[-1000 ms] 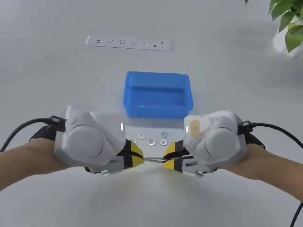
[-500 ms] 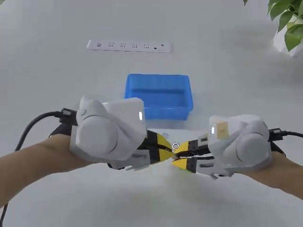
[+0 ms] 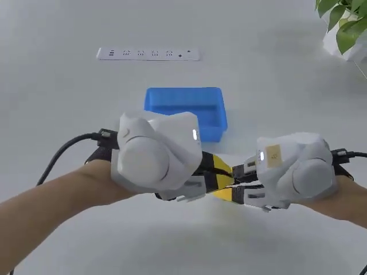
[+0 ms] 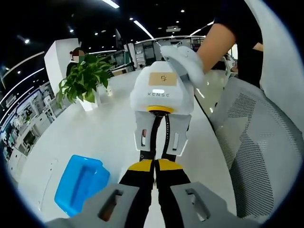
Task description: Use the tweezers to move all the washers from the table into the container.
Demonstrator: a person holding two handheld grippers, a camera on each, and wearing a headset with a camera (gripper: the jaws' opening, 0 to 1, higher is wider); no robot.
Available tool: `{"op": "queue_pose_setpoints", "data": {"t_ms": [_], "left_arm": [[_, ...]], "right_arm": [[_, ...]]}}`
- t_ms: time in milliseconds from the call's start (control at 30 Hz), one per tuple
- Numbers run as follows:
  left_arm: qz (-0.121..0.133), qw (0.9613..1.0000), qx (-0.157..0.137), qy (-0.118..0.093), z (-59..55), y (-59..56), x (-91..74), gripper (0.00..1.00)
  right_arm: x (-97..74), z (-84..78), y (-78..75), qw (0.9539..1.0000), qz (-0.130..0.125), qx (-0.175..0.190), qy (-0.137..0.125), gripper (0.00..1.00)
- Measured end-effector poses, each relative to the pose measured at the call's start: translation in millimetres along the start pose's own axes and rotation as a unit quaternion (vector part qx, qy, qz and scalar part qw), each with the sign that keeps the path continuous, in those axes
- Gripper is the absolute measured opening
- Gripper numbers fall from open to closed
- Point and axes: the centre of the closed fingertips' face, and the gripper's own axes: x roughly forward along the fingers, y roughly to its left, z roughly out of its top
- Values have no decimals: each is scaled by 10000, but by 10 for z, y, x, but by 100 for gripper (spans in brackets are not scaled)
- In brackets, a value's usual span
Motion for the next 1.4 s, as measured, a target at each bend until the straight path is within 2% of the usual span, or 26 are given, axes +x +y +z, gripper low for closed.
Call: {"op": "queue_pose_setpoints", "data": {"t_ms": [133,167,200,300,600,767,833,1000,1400], "left_arm": [[-51,10000,2,10,3,-26,-1,5],[-59,9998,176,13,3,-38,-5,5],[-48,9997,221,14,3,-36,-8,5],[-18,10000,86,6,0,-13,-18,6],[-6,9999,-80,-113,33,6,-73,6],[-48,10000,-18,-71,11,-3,-82,7],[-74,9999,104,8,-11,-12,-86,6],[-99,9999,110,21,-23,-12,-111,7],[-237,9988,419,56,-23,-41,-92,5]], "right_arm": [[-2,0,9,10000,-2,-15,-14,8],[-2,-1,8,10000,-3,61,-54,8],[-4,-1,5,9999,0,83,-81,8],[0,9,0,9999,-10,94,-126,7],[1,21,-2,9997,-28,149,-185,7],[2,23,3,9997,-23,146,-197,7],[3,23,3,9997,-21,137,-192,7],[0,20,5,9997,-2,144,-198,7],[5,23,14,9998,43,102,-166,8]]}}
